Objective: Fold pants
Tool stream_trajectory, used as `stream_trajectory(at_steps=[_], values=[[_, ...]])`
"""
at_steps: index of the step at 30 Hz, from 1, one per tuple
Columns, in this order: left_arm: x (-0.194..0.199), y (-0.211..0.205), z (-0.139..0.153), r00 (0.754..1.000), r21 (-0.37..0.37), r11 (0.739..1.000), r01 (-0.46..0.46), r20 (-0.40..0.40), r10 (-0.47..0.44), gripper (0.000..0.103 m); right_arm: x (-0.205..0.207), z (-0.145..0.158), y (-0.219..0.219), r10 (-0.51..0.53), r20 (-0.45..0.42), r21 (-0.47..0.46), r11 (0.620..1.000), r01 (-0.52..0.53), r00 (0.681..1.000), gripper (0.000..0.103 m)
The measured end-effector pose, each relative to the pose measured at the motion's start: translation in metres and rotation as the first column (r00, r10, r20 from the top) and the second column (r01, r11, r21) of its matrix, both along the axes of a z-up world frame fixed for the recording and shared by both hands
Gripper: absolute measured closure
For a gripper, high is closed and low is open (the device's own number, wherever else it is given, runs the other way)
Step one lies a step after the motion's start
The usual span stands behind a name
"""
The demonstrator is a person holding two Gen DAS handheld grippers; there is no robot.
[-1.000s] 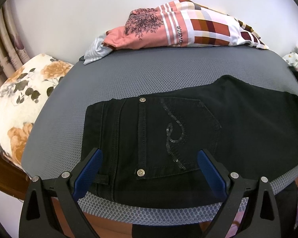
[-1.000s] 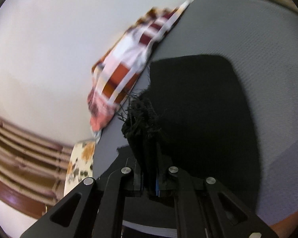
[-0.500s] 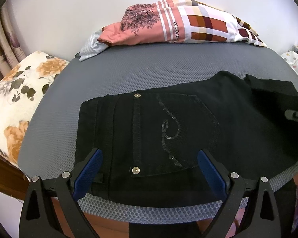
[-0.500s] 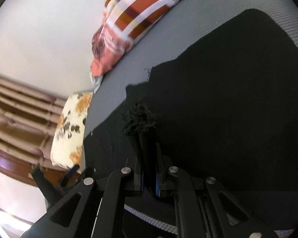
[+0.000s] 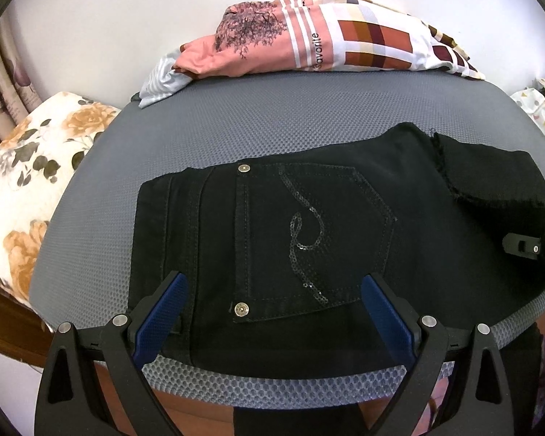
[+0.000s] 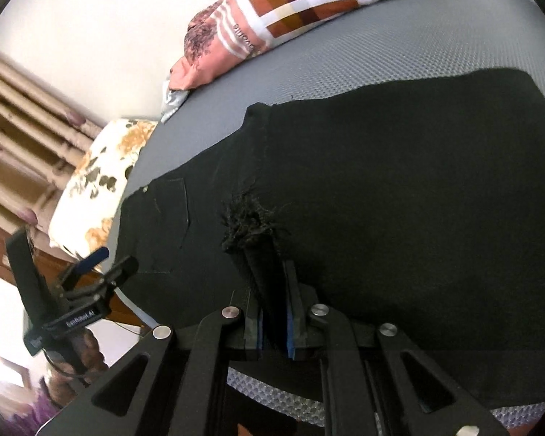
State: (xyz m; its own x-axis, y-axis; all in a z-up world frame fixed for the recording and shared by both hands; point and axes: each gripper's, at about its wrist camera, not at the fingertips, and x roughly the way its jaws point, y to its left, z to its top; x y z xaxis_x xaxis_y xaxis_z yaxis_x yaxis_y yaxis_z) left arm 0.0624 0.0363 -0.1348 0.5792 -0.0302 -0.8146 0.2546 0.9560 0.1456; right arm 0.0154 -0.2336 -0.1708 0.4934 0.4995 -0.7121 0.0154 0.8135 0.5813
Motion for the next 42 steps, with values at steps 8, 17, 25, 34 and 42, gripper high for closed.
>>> stream_trajectory(at_steps=[8,17,25,34,42], values=[[0.001,0.000,-0.002,1.000,0.000,1.000,0.000,-0.008,0.000,0.007,-0.005,0.006,0.020,0.058,0.033,-0.137,0.989,-0.053,0.998,0.091],[0.001,0.000,-0.006,1.000,0.002,1.000,-0.001,-0.015,0.001,0.007,-0.015,0.007,0.043,0.134,0.062,-0.260,0.959,-0.114,0.989,0.086],[0.002,0.001,-0.007,1.000,0.006,1.000,-0.003,-0.019,0.003,0.007,-0.027,0.007,0.063,0.236,0.080,-0.223,0.951,-0.213,0.969,0.065],[0.003,0.006,-0.004,1.000,-0.006,1.000,-0.015,-0.016,0.015,0.007,-0.033,0.012,0.017,0.152,0.114,0.198,0.965,-0.173,0.982,0.057],[0.003,0.007,-0.003,1.000,-0.011,1.000,-0.018,-0.013,0.018,0.007,-0.020,0.009,-0.018,0.024,0.080,0.130,0.991,-0.034,0.996,0.057]])
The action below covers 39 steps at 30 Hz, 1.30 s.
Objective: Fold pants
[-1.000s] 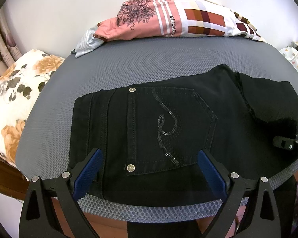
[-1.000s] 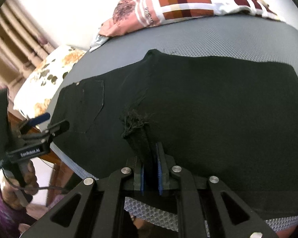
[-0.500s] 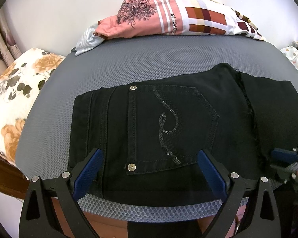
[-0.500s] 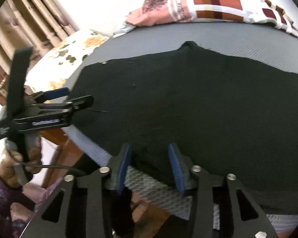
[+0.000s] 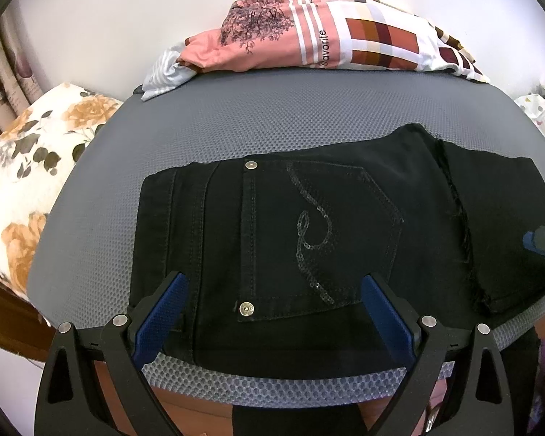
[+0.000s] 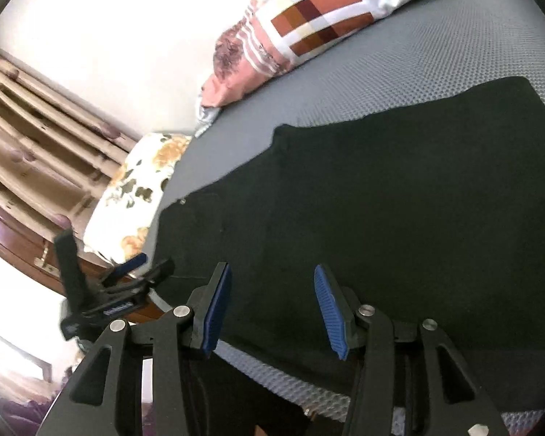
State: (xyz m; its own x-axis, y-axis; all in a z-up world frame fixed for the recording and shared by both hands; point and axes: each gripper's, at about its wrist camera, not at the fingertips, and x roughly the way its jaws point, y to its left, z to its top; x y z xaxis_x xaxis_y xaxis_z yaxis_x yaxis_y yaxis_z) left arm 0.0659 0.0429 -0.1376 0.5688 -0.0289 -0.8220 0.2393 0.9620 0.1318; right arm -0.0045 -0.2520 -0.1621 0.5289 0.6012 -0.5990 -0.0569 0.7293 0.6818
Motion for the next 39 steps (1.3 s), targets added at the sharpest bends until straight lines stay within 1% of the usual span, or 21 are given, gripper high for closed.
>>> stream_trajectory(at_steps=[5,7,9,10,11,12,13,14,15,16,20,23,25,27,29,32,34,36,39], values=[[0.001,0.000,-0.001,1.000,0.004,1.000,-0.001,-0.012,0.002,0.007,0.002,-0.015,0.025,0.069,-0.025,-0.054,0.996,-0.070,0.997,0.057],[0.002,0.000,-0.002,1.000,0.004,1.000,-0.003,-0.017,0.003,0.007,0.001,-0.012,0.026,0.089,-0.012,-0.073,0.993,-0.090,0.996,0.057],[0.002,0.000,-0.002,1.000,0.004,1.000,-0.006,-0.016,0.006,0.007,-0.001,-0.004,0.022,0.092,0.008,-0.032,0.995,-0.091,0.996,0.057],[0.002,0.001,-0.001,1.000,0.002,1.000,-0.007,-0.016,0.007,0.007,-0.004,0.004,0.021,0.098,0.039,-0.027,0.995,-0.097,0.994,0.057],[0.002,0.001,-0.001,1.000,-0.001,1.000,-0.008,-0.015,0.008,0.007,-0.007,0.010,0.024,0.114,0.059,-0.052,0.992,-0.111,0.992,0.057],[0.002,0.001,-0.001,1.000,-0.004,1.000,-0.009,-0.014,0.009,0.007,-0.010,0.018,0.029,0.143,0.081,-0.107,0.985,-0.134,0.986,0.057],[0.003,0.002,0.000,1.000,-0.007,1.000,-0.011,-0.014,0.010,0.007,-0.013,0.023,0.036,0.173,0.096,-0.162,0.974,-0.156,0.980,0.057],[0.003,0.002,-0.001,1.000,-0.008,1.000,-0.011,-0.016,0.011,0.007,-0.017,0.028,0.046,0.213,0.110,-0.230,0.956,-0.183,0.971,0.057],[0.003,0.002,-0.002,1.000,-0.009,1.000,-0.012,-0.019,0.012,0.007,-0.020,0.031,0.055,0.248,0.118,-0.275,0.938,-0.209,0.961,0.057],[0.003,0.002,-0.002,1.000,-0.010,1.000,-0.012,-0.025,0.011,0.007,-0.023,0.032,0.060,0.271,0.123,-0.297,0.928,-0.225,0.955,0.057],[0.003,0.002,-0.004,1.000,-0.011,1.000,-0.011,-0.029,0.011,0.007,-0.027,0.023,0.087,0.347,0.101,-0.444,0.854,-0.270,0.932,0.057],[0.003,0.003,-0.004,1.000,-0.012,1.000,-0.013,-0.027,0.012,0.007,-0.027,0.015,0.095,0.363,0.078,-0.513,0.813,-0.275,0.929,0.059],[0.004,0.003,-0.005,0.999,-0.015,1.000,-0.014,-0.032,0.014,0.007,-0.026,0.014,0.095,0.362,0.079,-0.529,0.805,-0.269,0.929,0.059],[0.004,0.003,-0.005,0.999,-0.015,1.000,-0.015,-0.037,0.014,0.007,-0.028,0.012,0.098,0.370,0.073,-0.577,0.773,-0.263,0.926,0.059],[0.005,0.003,-0.006,0.999,-0.016,1.000,-0.015,-0.044,0.014,0.007,-0.027,0.008,0.102,0.392,0.053,-0.633,0.725,-0.273,0.918,0.059],[0.005,0.003,-0.006,0.999,-0.014,1.000,-0.016,-0.046,0.015,0.007,-0.026,0.003,0.105,0.411,0.038,-0.648,0.704,-0.291,0.911,0.060],[0.005,0.003,-0.006,0.999,-0.015,1.000,-0.018,-0.043,0.017,0.007,-0.023,0.002,0.103,0.400,0.031,-0.636,0.714,-0.291,0.916,0.069],[0.005,0.003,-0.006,0.999,-0.017,1.000,-0.021,-0.046,0.020,0.007,-0.015,0.003,0.093,0.364,0.015,-0.597,0.750,-0.284,0.931,0.087],[0.006,0.004,-0.009,0.998,-0.017,1.000,-0.023,-0.056,0.022,0.007,-0.007,0.004,0.080,0.334,-0.004,-0.516,0.807,-0.288,0.943,0.091]])
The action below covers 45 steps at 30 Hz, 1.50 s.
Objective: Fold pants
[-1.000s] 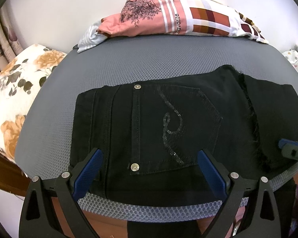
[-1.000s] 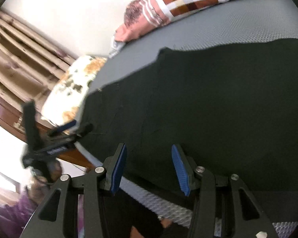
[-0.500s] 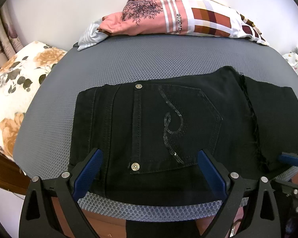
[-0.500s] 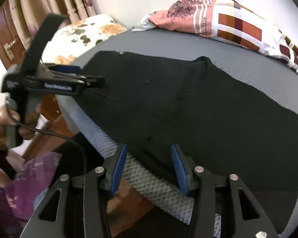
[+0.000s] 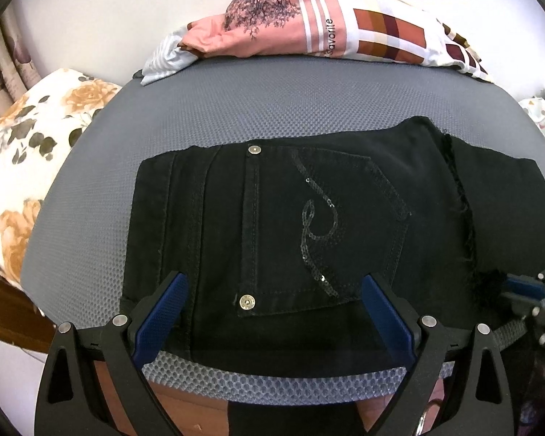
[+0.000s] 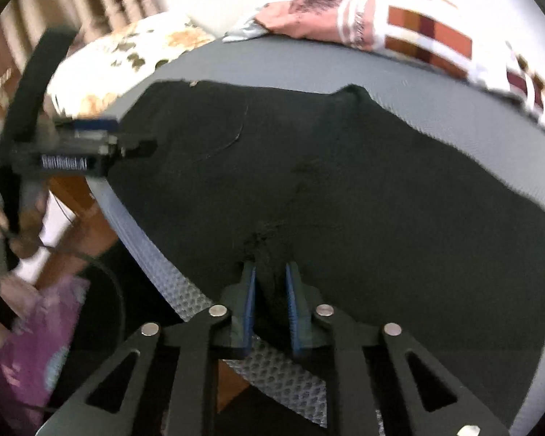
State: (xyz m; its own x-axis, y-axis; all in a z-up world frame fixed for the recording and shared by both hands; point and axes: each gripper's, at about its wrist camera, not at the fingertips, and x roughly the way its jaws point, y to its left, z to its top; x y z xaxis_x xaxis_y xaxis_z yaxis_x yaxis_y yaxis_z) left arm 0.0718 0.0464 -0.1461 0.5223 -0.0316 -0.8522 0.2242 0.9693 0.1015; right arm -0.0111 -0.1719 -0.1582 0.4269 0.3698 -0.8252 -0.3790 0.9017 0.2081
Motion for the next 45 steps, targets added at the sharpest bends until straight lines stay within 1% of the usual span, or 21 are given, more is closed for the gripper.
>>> stream_trajectory(at_steps=[8,11,12,14,17,18,20,22,24,26,28,29,30,32,35,37,38,39,40,42,45], values=[[0.001,0.002,0.000,1.000,-0.005,1.000,-0.008,0.001,0.008,0.007,-0.010,0.008,0.006,0.011,0.009,0.012,1.000,-0.012,1.000,0.091],[0.002,0.002,-0.001,1.000,-0.006,1.000,-0.010,-0.006,0.010,0.007,-0.013,0.004,0.012,0.025,0.009,-0.013,1.000,-0.025,1.000,0.091],[0.002,0.002,-0.001,1.000,-0.005,1.000,-0.010,-0.007,0.010,0.007,-0.014,0.002,0.014,0.030,0.015,-0.026,0.999,-0.029,0.999,0.089],[0.002,0.001,0.000,1.000,-0.001,1.000,-0.010,-0.004,0.010,0.007,-0.013,0.004,0.015,0.047,0.014,-0.018,0.999,-0.046,0.999,0.084],[0.002,0.002,0.001,1.000,-0.002,1.000,-0.012,0.001,0.012,0.007,-0.014,0.009,0.008,0.043,0.011,0.077,0.996,-0.043,0.999,0.064],[0.001,0.002,0.002,1.000,0.000,1.000,-0.013,0.005,0.013,0.007,-0.013,0.012,0.005,0.034,0.018,0.099,0.994,-0.036,0.999,0.063],[0.002,0.005,0.007,1.000,0.016,1.000,-0.017,0.021,0.016,0.007,-0.012,0.021,-0.009,-0.016,0.047,0.173,0.985,0.008,0.999,0.063],[0.002,0.012,0.018,0.998,0.027,0.999,-0.036,0.046,0.034,0.007,-0.007,0.025,-0.021,-0.074,0.047,0.212,0.975,0.062,0.996,0.063],[0.002,0.028,0.035,0.994,0.008,0.997,-0.070,0.079,0.069,0.007,0.001,0.024,-0.033,-0.129,0.038,0.238,0.964,0.117,0.991,0.063],[0.003,0.047,0.049,0.988,-0.008,0.994,-0.112,0.101,0.113,0.007,0.006,0.015,-0.035,-0.147,0.022,0.234,0.963,0.138,0.989,0.063],[0.006,0.071,0.059,0.982,-0.048,0.986,-0.157,0.100,0.161,0.007,0.009,-0.002,-0.026,-0.130,-0.015,0.186,0.974,0.131,0.991,0.064],[0.008,0.088,0.061,0.978,-0.081,0.980,-0.182,0.089,0.189,0.007,0.008,-0.007,-0.023,-0.127,-0.018,0.172,0.977,0.129,0.992,0.064],[0.008,0.100,0.061,0.975,-0.102,0.975,-0.199,0.080,0.207,0.007,0.002,-0.006,-0.022,-0.142,0.027,0.177,0.975,0.135,0.989,0.064],[0.012,0.127,0.054,0.972,-0.135,0.964,-0.227,0.034,0.234,0.007,-0.001,-0.007,-0.022,-0.163,0.037,0.192,0.969,0.153,0.986,0.062],[0.014,0.153,0.032,0.973,-0.222,0.948,-0.229,-0.074,0.217,0.007,-0.001,-0.008,-0.025,-0.163,0.039,0.239,0.960,0.150,0.986,0.052],[0.014,0.164,0.016,0.971,-0.275,0.934,-0.228,-0.133,0.198,0.007,-0.003,-0.009,-0.021,-0.152,0.053,0.225,0.965,0.137,0.987,0.046],[0.013,0.168,0.006,0.967,-0.300,0.924,-0.237,-0.160,0.196,0.007,-0.005,-0.009,-0.017,-0.141,0.060,0.217,0.968,0.125,0.988,0.040],[0.014,0.172,-0.001,0.964,-0.330,0.911,-0.245,-0.185,0.192,0.007,-0.005,-0.009,-0.015,-0.131,0.067,0.207,0.972,0.114,0.989,0.036],[0.014,0.174,-0.005,0.962,-0.365,0.897,-0.249,-0.205,0.183,0.007,-0.006,-0.009,-0.013,-0.125,0.072,0.199,0.974,0.108,0.990,0.034],[0.015,0.175,-0.013,0.962,-0.478,0.848,-0.229,-0.243,0.124,0.007,-0.008,-0.009,-0.010,-0.116,0.081,0.183,0.978,0.100,0.990,0.030],[0.015,0.175,-0.019,0.959,-0.556,0.799,-0.228,-0.270,0.086,0.007,-0.009,-0.009,-0.011,-0.119,0.080,0.191,0.976,0.102,0.990,0.029]])
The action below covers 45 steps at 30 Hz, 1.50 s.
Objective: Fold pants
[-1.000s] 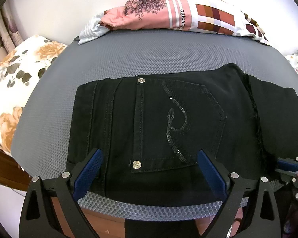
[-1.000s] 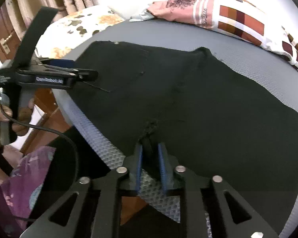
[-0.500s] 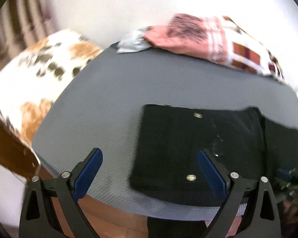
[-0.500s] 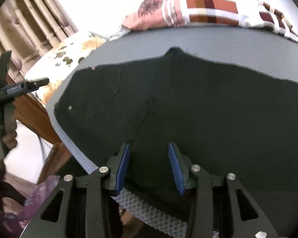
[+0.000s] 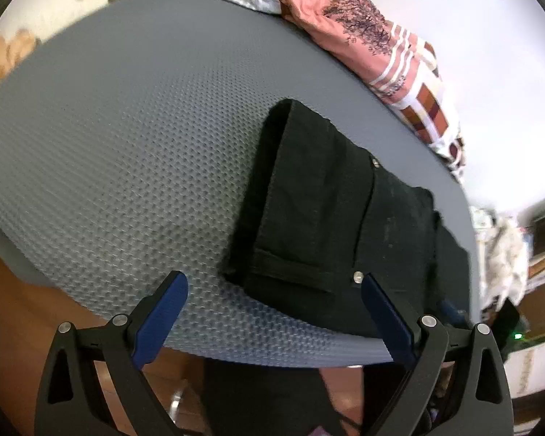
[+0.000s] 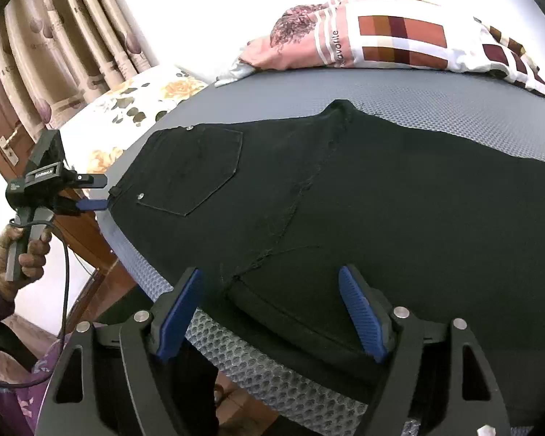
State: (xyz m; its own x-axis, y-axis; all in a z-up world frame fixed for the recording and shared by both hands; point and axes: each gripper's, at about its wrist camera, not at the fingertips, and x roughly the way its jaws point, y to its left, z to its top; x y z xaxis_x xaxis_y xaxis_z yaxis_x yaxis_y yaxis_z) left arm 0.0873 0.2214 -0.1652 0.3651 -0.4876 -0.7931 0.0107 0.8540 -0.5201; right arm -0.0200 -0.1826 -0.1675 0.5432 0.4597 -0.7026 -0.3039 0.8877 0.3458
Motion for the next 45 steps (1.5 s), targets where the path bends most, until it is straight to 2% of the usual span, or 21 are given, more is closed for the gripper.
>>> stream_trajectory(at_steps=[3,4,10,13,16,18,19,20,23,26,28,29,30,31,36,37,40,41,43,44,45], values=[[0.005,0.004,-0.013,0.999,-0.100,0.995,-0.012,-0.051,0.007,0.007,0.001,-0.001,-0.005,-0.005,-0.008,0.033,0.999,0.006,1.000,0.029],[0.007,0.005,-0.012,0.999,-0.109,0.994,-0.015,-0.035,0.012,0.007,0.002,-0.001,-0.006,-0.007,-0.009,0.042,0.999,0.007,1.000,0.029],[0.014,-0.009,-0.011,0.999,-0.061,0.997,0.038,-0.031,-0.039,0.007,0.001,0.000,-0.007,-0.010,-0.012,0.055,0.998,0.010,1.000,0.029],[0.019,-0.019,-0.012,0.996,-0.107,0.991,0.079,-0.043,-0.084,0.007,0.003,-0.001,-0.009,-0.009,-0.015,0.068,0.998,0.010,1.000,0.027],[0.023,-0.029,-0.009,0.991,-0.072,0.989,0.131,-0.017,-0.133,0.007,0.003,-0.001,-0.008,-0.003,-0.014,0.072,0.997,0.004,1.000,0.024],[0.027,-0.023,-0.012,0.992,-0.122,0.985,0.123,-0.010,-0.125,0.007,0.003,-0.001,-0.006,0.000,-0.012,0.065,0.998,0.001,1.000,0.023],[0.027,-0.014,-0.014,0.995,-0.186,0.978,0.091,-0.017,-0.095,0.007,0.003,-0.001,-0.006,0.000,-0.012,0.063,0.998,0.001,1.000,0.023],[0.026,-0.002,-0.019,0.998,-0.274,0.961,0.042,-0.034,-0.053,0.007,0.003,-0.001,-0.006,0.000,-0.012,0.064,0.998,0.001,1.000,0.022],[0.028,0.020,-0.031,0.996,-0.426,0.903,-0.045,-0.084,0.009,0.007,0.003,-0.001,-0.007,-0.001,-0.012,0.077,0.997,0.002,1.000,0.021],[0.031,0.018,-0.030,0.994,-0.439,0.897,-0.055,-0.108,0.008,0.007,0.003,-0.001,-0.006,0.006,-0.012,0.084,0.996,-0.005,1.000,0.016],[0.030,0.003,-0.029,0.993,-0.474,0.880,-0.007,-0.104,-0.048,0.007,0.003,-0.001,-0.003,0.009,-0.009,0.073,0.997,-0.008,1.000,0.014],[0.029,-0.006,-0.026,0.995,-0.463,0.886,0.016,-0.079,-0.059,0.007,0.002,-0.001,-0.002,0.011,-0.008,0.066,0.998,-0.011,1.000,0.014],[0.027,-0.012,-0.022,0.997,-0.415,0.909,0.038,-0.048,-0.064,0.007,0.002,-0.002,-0.002,0.013,-0.007,0.065,0.998,-0.012,1.000,0.014],[0.028,-0.015,-0.021,0.997,-0.394,0.918,0.051,-0.038,-0.072,0.007,0.002,-0.001,-0.002,0.013,-0.007,0.066,0.998,-0.012,1.000,0.014],[0.029,-0.003,-0.025,0.998,-0.467,0.883,-0.037,-0.065,0.007,0.007,0.003,-0.002,-0.004,0.015,-0.008,0.079,0.997,-0.014,1.000,0.012],[0.029,-0.004,-0.023,0.998,-0.456,0.889,-0.042,-0.060,0.016,0.007,0.004,-0.002,-0.004,0.017,-0.008,0.079,0.997,-0.017,1.000,0.011],[0.026,-0.023,-0.016,1.000,-0.347,0.938,-0.018,-0.008,0.016,0.009,0.003,-0.002,-0.001,0.024,-0.004,0.069,0.997,-0.023,1.000,0.009],[0.024,-0.030,-0.014,1.000,-0.293,0.956,-0.007,0.010,0.011,0.012,0.003,-0.003,-0.001,0.025,-0.003,0.067,0.997,-0.024,1.000,0.009],[0.022,-0.038,-0.012,0.999,-0.206,0.979,0.006,0.032,0.001,0.031,0.004,-0.003,-0.002,0.026,-0.004,0.073,0.997,-0.026,1.000,0.009],[0.020,-0.037,-0.013,0.999,-0.170,0.985,0.001,0.040,0.006,0.036,0.004,-0.003,-0.003,0.027,-0.005,0.079,0.996,-0.026,1.000,0.009],[0.018,-0.036,-0.015,0.999,-0.128,0.992,-0.009,0.041,0.015,0.052,0.004,-0.003,-0.003,0.026,-0.005,0.083,0.996,-0.026,1.000,0.009]])
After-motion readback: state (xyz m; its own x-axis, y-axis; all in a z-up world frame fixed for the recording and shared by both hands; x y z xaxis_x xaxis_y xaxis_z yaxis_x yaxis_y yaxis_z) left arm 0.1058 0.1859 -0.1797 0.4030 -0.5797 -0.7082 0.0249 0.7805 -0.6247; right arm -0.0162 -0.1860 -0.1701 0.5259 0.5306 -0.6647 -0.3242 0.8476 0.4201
